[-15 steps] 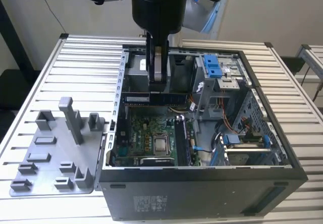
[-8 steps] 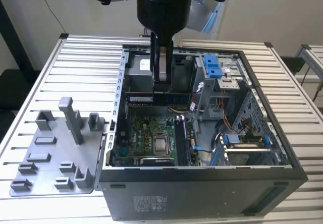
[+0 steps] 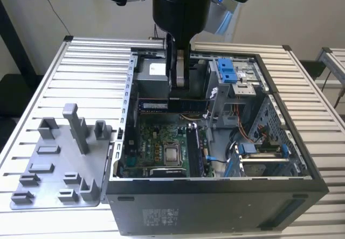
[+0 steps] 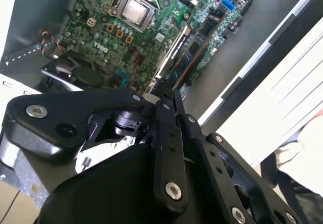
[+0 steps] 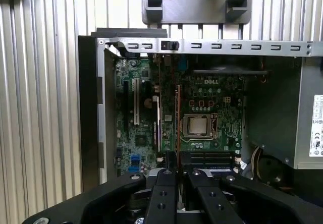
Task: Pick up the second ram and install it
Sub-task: 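Pick up the second ram and move it above second insertion slot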
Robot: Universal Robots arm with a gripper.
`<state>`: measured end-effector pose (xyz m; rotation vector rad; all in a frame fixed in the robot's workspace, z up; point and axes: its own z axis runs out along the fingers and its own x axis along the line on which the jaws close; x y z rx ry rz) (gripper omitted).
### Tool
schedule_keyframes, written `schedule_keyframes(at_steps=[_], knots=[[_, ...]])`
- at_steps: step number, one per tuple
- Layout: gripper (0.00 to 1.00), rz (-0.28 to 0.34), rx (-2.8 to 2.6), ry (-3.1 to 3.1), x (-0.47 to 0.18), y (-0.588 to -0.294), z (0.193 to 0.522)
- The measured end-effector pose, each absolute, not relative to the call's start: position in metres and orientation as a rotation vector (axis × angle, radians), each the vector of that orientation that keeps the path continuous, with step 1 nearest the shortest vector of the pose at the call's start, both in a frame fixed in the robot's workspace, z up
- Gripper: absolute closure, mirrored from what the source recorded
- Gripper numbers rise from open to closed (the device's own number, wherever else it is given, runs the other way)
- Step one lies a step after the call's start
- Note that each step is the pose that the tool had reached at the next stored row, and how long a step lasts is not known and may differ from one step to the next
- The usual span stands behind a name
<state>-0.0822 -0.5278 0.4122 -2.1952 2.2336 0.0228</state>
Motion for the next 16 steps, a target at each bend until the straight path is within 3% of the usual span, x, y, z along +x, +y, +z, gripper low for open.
schedule_keyframes(at_steps=[16], knots=[[0.86,0.023,-2.195,2.234,-0.0751,-0.5278,0.4122]])
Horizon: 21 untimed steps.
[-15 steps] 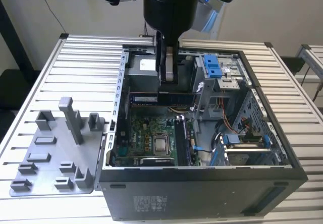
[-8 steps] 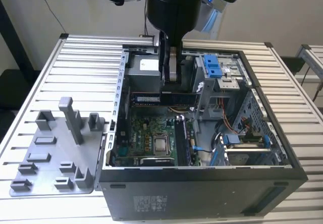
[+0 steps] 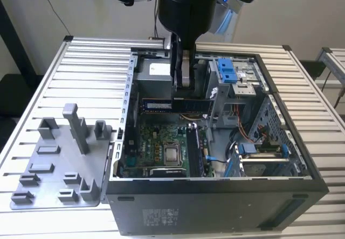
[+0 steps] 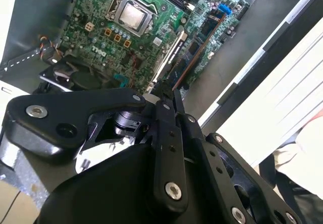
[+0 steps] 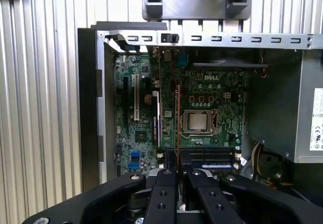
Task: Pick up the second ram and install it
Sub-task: 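Pick up the second ram and move it above second insertion slot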
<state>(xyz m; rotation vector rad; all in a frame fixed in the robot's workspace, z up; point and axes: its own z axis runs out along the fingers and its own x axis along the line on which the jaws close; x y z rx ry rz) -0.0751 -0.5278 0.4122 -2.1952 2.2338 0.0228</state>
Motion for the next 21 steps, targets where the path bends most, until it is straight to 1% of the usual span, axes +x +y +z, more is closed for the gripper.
schedule_keyframes(at_steps=[8,21], knots=[[0.86,0.023,-2.195,2.234,-0.073,-0.528,0.412],[0.86,0.023,-2.195,2.234,-0.049,-0.528,0.412]])
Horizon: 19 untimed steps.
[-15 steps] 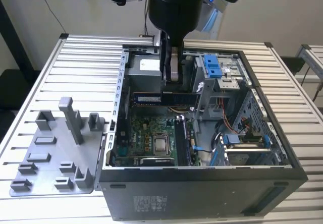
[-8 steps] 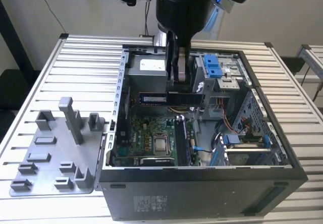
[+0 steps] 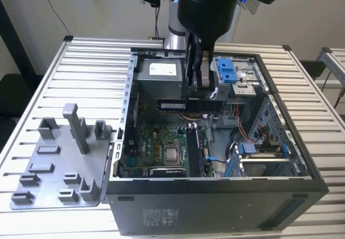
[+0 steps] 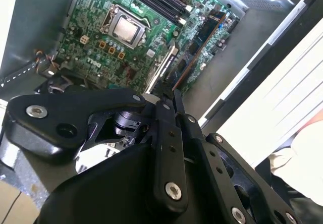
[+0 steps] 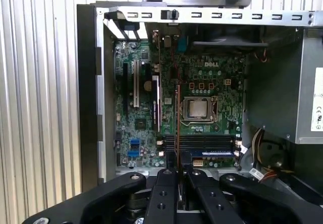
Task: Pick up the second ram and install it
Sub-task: 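Pick up the second ram and move it above second insertion slot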
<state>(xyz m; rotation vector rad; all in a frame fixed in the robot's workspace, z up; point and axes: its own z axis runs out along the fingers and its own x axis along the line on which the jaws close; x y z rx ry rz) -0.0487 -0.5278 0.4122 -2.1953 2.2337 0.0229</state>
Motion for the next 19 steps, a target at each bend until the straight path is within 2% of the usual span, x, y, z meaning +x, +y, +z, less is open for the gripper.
schedule_keyframes(at_steps=[19], knots=[[0.86,0.023,-2.195,2.234,-0.028,-0.528,0.412]])
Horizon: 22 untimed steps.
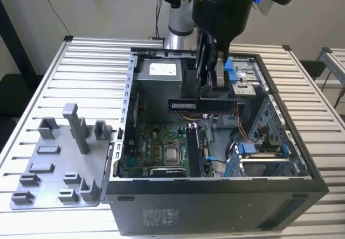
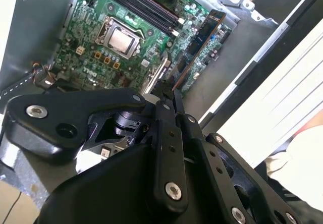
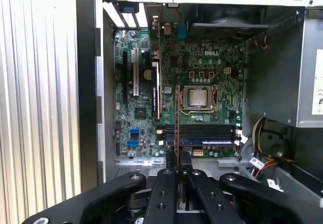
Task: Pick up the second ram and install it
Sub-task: 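Pick up the second ram and move it above second insertion slot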
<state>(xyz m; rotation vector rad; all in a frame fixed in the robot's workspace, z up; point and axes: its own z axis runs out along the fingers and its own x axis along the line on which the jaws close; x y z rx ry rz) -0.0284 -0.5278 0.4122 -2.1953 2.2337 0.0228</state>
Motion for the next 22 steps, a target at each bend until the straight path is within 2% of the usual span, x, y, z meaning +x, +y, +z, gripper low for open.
schedule_keyframes(at_steps=[22], knots=[[0.86,0.023,-2.195,2.234,-0.013,-0.528,0.412]])
